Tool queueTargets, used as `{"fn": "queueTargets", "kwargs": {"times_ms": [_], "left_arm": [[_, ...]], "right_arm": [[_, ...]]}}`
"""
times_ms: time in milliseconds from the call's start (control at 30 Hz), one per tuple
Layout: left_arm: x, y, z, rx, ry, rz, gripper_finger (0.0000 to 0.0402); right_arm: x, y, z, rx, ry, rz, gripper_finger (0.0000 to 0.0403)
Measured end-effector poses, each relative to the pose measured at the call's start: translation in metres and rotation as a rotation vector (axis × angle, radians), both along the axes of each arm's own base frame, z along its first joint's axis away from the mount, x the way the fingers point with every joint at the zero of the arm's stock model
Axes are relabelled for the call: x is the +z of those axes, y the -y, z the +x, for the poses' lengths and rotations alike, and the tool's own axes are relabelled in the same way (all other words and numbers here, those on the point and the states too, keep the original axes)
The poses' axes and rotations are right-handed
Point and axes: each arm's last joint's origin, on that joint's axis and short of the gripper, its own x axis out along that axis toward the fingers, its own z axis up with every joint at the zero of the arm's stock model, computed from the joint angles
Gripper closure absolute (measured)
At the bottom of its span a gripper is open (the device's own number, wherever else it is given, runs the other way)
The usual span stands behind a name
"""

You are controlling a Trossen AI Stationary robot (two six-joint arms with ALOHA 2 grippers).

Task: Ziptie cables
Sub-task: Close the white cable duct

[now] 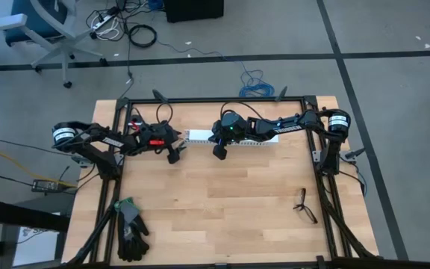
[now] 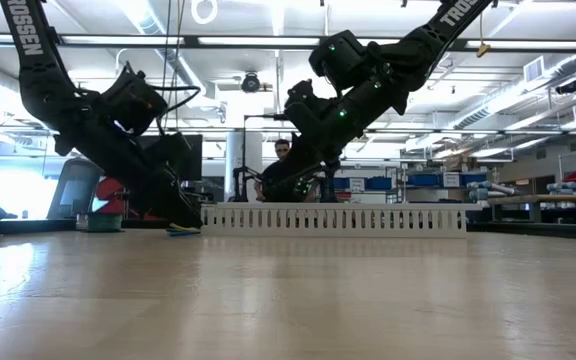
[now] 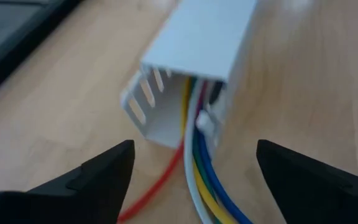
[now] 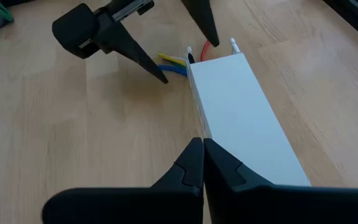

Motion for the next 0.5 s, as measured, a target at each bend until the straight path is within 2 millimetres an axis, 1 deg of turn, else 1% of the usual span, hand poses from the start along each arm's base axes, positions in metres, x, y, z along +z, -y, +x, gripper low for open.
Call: {"fn": "queueTargets", "kwargs": {"times_ms": [100,200,333,500], "left_arm": [[0.004,-0.001,0.002,0.009,0.043,0.027,0.0038],[0.008,-0.002,0.004,0.011,0.088,0.046,0.0030],[0.011,-0.003,0.006,0.002,0.111,0.059,0.0028],[0.011,-0.004,0.005,0.035,0.110,0.079,0.0030]], "right_arm": [[0.000,-0.001,0.000,0.001,0.000,0.001,0.0403],[0.000,-0.002,0.000,0.005,0.000,0.001,0.0403],[0.000,-0.003,0.001,0.008,0.000,0.001,0.0403],[0.000,-0.003,0.001,0.009,0.000,0.000,0.0403]]}}
